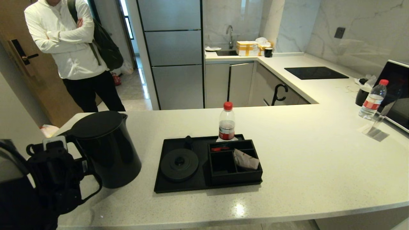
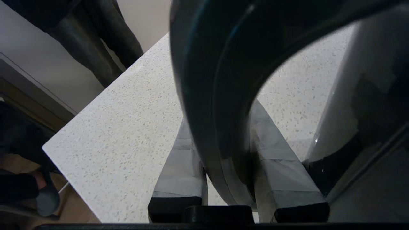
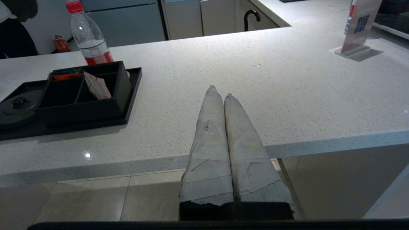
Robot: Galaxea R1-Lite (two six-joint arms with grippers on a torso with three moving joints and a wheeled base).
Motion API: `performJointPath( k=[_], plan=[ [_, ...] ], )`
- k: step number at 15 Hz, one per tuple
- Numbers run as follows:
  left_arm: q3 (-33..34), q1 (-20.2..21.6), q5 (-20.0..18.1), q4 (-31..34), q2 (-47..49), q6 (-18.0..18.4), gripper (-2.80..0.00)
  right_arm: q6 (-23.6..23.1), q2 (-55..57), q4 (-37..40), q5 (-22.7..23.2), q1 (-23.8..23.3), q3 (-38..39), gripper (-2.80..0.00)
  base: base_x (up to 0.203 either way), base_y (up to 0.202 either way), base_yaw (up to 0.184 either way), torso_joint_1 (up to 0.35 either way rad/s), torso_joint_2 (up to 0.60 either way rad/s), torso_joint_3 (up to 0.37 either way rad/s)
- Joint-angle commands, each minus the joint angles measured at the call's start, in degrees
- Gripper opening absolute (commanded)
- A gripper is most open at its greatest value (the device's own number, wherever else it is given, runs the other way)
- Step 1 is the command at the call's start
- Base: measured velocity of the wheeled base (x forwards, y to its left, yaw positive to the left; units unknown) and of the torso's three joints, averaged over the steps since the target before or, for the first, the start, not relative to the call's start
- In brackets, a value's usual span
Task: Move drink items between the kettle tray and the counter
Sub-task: Place it on the left
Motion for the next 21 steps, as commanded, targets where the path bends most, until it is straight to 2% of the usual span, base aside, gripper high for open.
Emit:
performJointPath(
  k=[1, 8, 21],
  plan=[
    [1.0, -0.8, 0.1, -0.4, 0.2, 0.1, -2.80, 0.0, 0.0, 0.0, 0.0, 0.0, 1.8, -2.80, 0.000, 0.000, 0.000, 0.000, 0.00, 0.000],
    [2.2, -1.6, 0.0, -0.4, 1.4, 1.3, -2.80, 0.0, 0.0, 0.0, 0.0, 0.0, 1.7, -2.80, 0.000, 0.000, 0.000, 0.000, 0.00, 0.000],
    [2.1, -1.5, -0.1, -0.4, 3.0, 1.3, -2.80, 0.0, 0.0, 0.0, 0.0, 0.0, 1.7, -2.80, 0.000, 0.000, 0.000, 0.000, 0.00, 0.000]
  ],
)
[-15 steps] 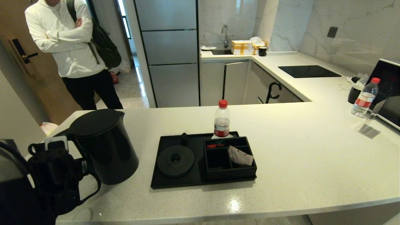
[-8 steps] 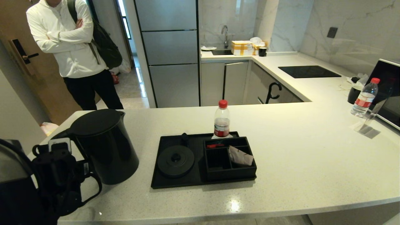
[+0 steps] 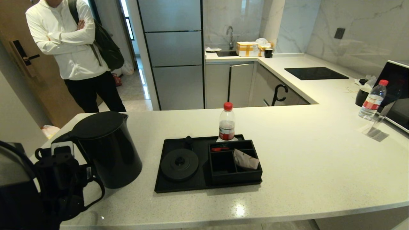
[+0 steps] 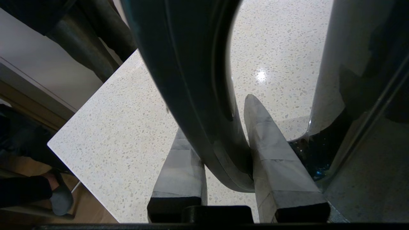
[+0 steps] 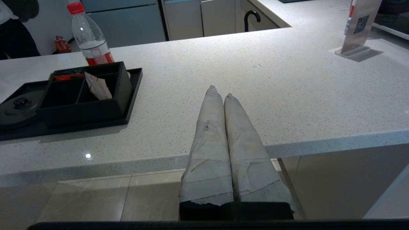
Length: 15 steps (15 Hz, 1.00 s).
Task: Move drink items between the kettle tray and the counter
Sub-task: Place it on the left
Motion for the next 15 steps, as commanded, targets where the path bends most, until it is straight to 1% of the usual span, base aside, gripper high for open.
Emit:
performJointPath(
  k=[1, 3, 4, 15],
  plan=[
    [-0.1, 0.0, 0.3, -0.5, -0.1, 0.1, -2.80, 0.0, 0.0, 0.0, 0.0, 0.0, 1.8, -2.80, 0.000, 0.000, 0.000, 0.000, 0.00, 0.000],
    [-0.1, 0.0, 0.3, -0.5, 0.4, 0.1, -2.80, 0.0, 0.0, 0.0, 0.0, 0.0, 1.7, -2.80, 0.000, 0.000, 0.000, 0.000, 0.00, 0.000],
    [-0.2, 0.0, 0.3, -0.5, 0.4, 0.1, 0.00, 0.0, 0.0, 0.0, 0.0, 0.0, 1.7, -2.80, 0.000, 0.000, 0.000, 0.000, 0.00, 0.000],
    [0.1, -0.3, 0.2, -0.5, -1.3, -0.2, 0.00, 0.0, 0.0, 0.0, 0.0, 0.0, 1.7, -2.80, 0.000, 0.000, 0.000, 0.000, 0.00, 0.000]
  ],
)
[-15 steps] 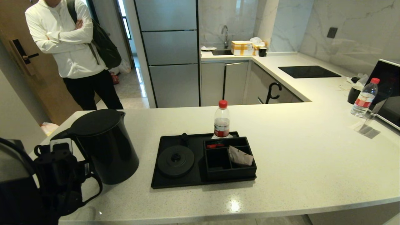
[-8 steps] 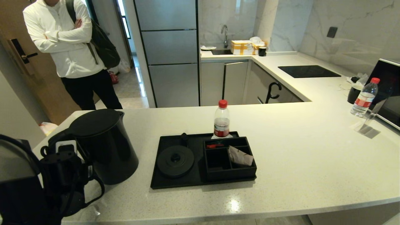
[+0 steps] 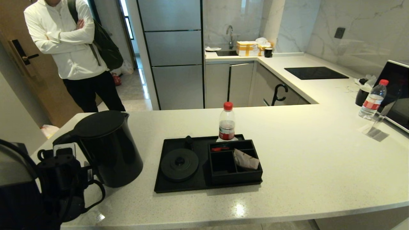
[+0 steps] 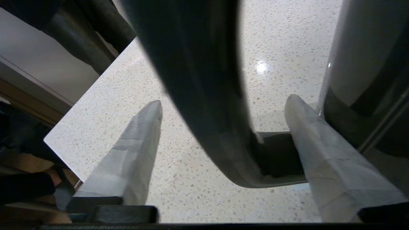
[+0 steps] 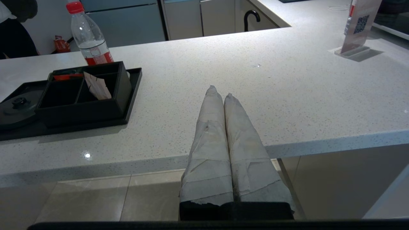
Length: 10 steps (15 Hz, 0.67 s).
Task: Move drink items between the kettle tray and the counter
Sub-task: Place it on the left
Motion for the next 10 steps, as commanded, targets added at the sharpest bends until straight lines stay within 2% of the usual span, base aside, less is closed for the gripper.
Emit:
performJointPath(
  k=[1, 10],
  plan=[
    [0.2, -0.2, 0.3, -0.7, -0.6, -0.1, 0.00, 0.0, 0.0, 0.0, 0.0, 0.0, 1.7, -2.80, 0.000, 0.000, 0.000, 0.000, 0.00, 0.000],
    [3.5, -3.9, 0.5, -0.7, -5.3, -0.2, 0.00, 0.0, 0.0, 0.0, 0.0, 0.0, 1.7, -2.80, 0.000, 0.000, 0.000, 0.000, 0.00, 0.000]
  ],
)
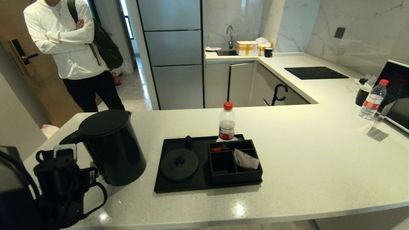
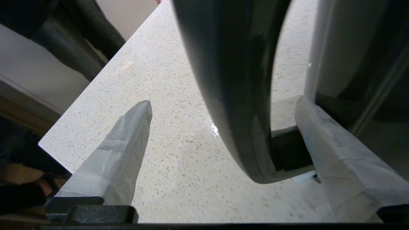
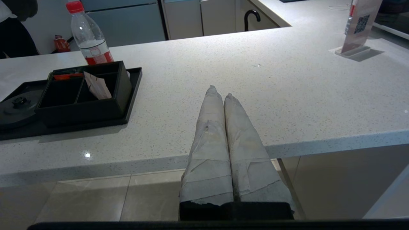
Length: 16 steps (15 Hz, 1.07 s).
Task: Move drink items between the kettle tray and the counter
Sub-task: Place it on the left
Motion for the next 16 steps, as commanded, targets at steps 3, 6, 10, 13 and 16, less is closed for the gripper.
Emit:
performJointPath(
  k=[3, 6, 10, 13, 16],
  plan=[
    [0.6, -1.0, 2.1, -0.6, -1.7, 0.2, 0.00, 0.0, 0.0, 0.0, 0.0, 0.0, 1.8, -2.80, 0.000, 0.000, 0.000, 0.000, 0.00, 0.000],
    [0.6, -1.1, 5.4, -0.6, -1.3, 0.5, 0.00, 0.0, 0.0, 0.0, 0.0, 0.0, 1.7, -2.80, 0.000, 0.000, 0.000, 0.000, 0.00, 0.000],
    [0.7, -1.6, 7.1, -0.6, -1.0, 0.6, 0.00, 0.0, 0.0, 0.0, 0.0, 0.0, 1.7, -2.80, 0.000, 0.000, 0.000, 0.000, 0.00, 0.000],
    [0.9, -3.3, 7.7, -0.6, -1.9, 1.4, 0.00, 0.0, 0.0, 0.0, 0.0, 0.0, 1.7, -2.80, 0.000, 0.000, 0.000, 0.000, 0.00, 0.000],
    [1.7, -6.7, 8.0, -0.6, -2.6, 1.6, 0.00, 0.0, 0.0, 0.0, 0.0, 0.0, 1.7, -2.80, 0.000, 0.000, 0.000, 0.000, 0.00, 0.000]
  ],
)
